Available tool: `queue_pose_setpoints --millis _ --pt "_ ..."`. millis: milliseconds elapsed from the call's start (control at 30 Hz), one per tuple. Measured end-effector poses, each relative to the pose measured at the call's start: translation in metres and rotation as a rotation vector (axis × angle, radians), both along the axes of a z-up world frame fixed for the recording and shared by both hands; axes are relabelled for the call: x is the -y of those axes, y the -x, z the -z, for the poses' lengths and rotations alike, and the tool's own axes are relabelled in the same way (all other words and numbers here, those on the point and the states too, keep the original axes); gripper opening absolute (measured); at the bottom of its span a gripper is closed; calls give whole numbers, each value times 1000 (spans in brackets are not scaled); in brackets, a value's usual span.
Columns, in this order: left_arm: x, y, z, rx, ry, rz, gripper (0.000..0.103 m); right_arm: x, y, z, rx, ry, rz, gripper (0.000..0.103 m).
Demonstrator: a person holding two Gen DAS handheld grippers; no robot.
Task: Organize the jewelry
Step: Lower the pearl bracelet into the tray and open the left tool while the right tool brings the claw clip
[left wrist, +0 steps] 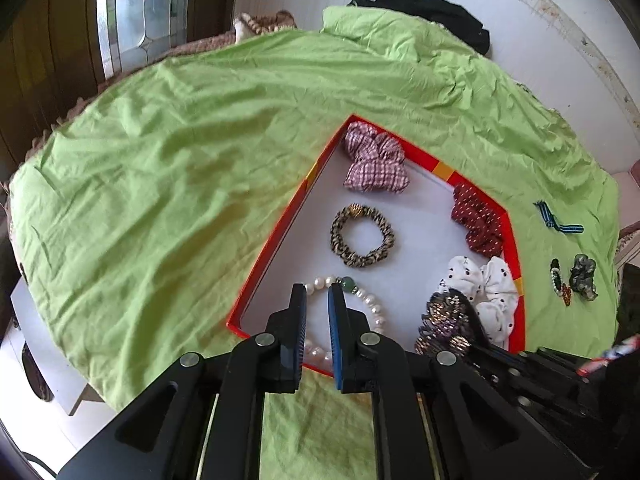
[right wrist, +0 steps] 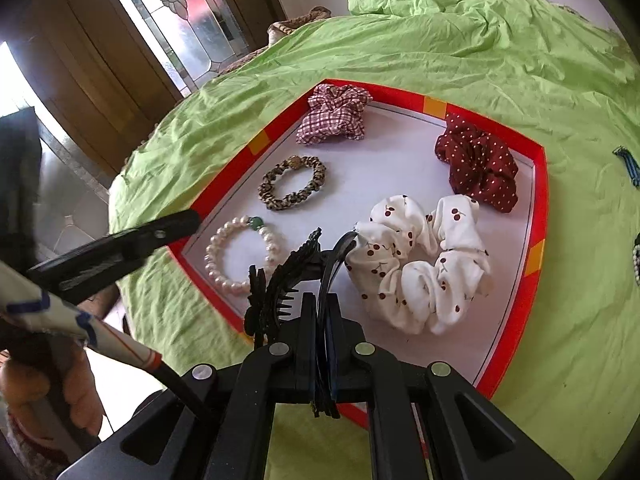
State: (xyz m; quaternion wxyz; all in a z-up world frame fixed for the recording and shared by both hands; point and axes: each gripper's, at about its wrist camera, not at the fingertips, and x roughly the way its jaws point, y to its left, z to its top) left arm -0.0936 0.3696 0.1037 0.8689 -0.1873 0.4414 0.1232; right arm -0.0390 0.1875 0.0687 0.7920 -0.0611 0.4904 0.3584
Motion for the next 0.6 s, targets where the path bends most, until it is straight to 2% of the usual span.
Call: queue_pose_setpoints --millis 33,100,333,433,500,600 --pt "1 1 -2 6 -3 -3 13 -1 0 0 10 7 1 5" --pt "4 5 -8 21 -4 -11 22 -2 0 -1 31 22 6 5" --pt "13 20 -22 46 -32 -19 27 0 2 2 38 40 11 7" --pt "15 26 -25 53 -40 -31 30 5 4 -3 37 24 15 17" --pt "15 29 -27 54 -39 -37 31 9 7 -10 62 21 17 34" --pt "16 35 -29 52 -36 -48 33 16 13 -20 82 13 18 36"
